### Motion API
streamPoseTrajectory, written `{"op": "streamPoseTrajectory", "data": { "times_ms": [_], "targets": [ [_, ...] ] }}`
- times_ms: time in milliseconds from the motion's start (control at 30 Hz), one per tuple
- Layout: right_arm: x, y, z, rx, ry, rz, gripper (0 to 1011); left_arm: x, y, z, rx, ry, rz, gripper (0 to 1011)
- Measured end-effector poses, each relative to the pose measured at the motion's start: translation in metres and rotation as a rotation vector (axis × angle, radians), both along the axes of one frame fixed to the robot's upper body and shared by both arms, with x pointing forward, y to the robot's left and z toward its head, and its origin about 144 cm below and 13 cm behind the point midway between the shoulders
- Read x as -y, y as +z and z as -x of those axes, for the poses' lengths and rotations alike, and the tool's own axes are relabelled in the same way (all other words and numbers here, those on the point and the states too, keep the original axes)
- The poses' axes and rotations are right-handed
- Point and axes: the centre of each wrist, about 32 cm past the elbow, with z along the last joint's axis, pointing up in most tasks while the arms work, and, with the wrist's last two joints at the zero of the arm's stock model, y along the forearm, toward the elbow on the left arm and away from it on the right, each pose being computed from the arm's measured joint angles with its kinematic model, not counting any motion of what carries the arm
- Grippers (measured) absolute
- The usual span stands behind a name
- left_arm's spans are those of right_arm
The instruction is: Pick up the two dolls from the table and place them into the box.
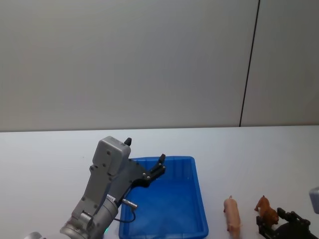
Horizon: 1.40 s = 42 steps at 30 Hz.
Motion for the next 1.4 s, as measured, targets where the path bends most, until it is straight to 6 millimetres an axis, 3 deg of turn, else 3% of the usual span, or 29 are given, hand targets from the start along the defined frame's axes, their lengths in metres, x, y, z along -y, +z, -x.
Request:
{"op": "streamPoseTrajectory", "data": {
  "times_ms": [167,200,333,733,1400],
  "targets": [
    [-0.001,-0.001,-0.002,0.003,-0.002,-0.006,560,0.000,0.000,0.000,0.000,0.000,0.000,1002],
    [-0.001,-0.001,-0.003,0.006,-0.002,-0.007,493,0.000,0.000,0.000,0.000,0.000,0.000,1002],
    [-0.002,-0.001,-0.004,0.018,-0.004,-0.006,424,0.000,0.000,0.000,0.000,0.000,0.000,1002],
    [-0.005,0.010,-0.009,0.117,-0.001,0.019,424,0.000,0.000,0.000,0.000,0.000,0.000,1002],
    [-0.030,0.063,-0.044,0.317,0.172,-0.038,424,0.000,0.000,0.000,0.000,0.000,0.000,1002]
  ]
}}
